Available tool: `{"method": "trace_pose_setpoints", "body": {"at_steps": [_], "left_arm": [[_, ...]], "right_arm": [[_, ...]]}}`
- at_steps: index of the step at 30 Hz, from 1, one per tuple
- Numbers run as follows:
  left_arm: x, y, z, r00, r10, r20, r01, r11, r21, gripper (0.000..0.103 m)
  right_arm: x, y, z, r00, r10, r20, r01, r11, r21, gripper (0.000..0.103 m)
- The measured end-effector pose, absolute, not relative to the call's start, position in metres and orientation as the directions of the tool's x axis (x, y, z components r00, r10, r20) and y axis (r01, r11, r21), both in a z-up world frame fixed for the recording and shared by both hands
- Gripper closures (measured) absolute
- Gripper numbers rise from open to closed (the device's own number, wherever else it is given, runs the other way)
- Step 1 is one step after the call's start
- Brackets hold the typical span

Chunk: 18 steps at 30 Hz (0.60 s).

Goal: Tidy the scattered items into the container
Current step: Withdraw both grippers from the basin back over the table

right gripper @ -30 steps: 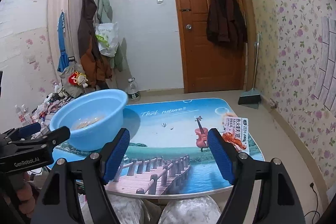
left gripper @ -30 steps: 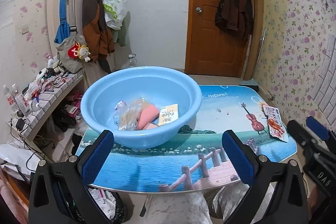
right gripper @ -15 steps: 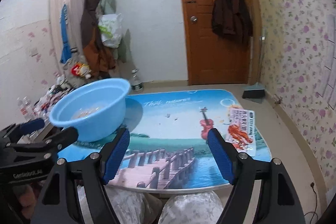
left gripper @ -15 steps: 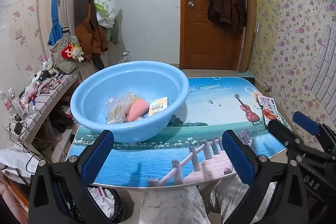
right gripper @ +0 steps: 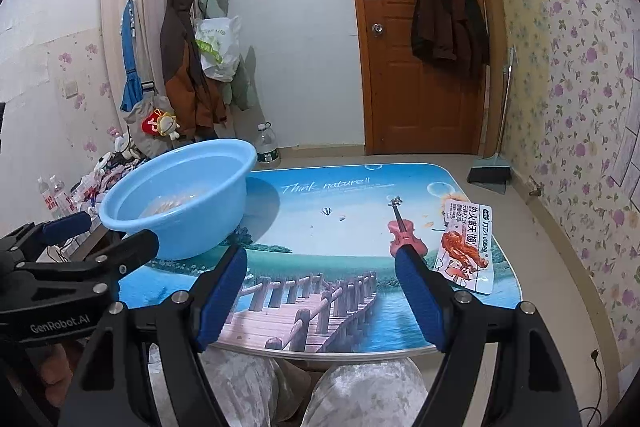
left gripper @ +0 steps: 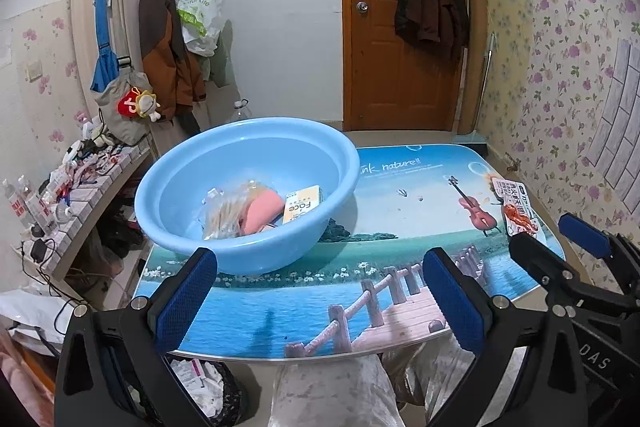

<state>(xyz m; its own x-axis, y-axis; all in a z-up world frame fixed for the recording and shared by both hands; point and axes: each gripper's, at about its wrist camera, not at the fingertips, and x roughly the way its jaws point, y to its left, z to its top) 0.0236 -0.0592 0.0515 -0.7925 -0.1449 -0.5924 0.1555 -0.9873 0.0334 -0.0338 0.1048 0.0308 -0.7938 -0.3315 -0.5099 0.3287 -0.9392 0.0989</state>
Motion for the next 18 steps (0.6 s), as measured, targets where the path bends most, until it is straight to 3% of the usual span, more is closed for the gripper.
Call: {"method": "trace_pose_setpoints", "body": {"at_steps": [18], "left_arm": [[0.0222, -0.0580, 0.0445, -0.788, -0.113, -0.606, 0.133, -0.991, 0.011, 0.000]], "right_arm": [[-0.0367, 0.1112, 0.0262, -0.797, -0.305, -0.521, 0.292, -0.950, 0.109, 0.025]]}}
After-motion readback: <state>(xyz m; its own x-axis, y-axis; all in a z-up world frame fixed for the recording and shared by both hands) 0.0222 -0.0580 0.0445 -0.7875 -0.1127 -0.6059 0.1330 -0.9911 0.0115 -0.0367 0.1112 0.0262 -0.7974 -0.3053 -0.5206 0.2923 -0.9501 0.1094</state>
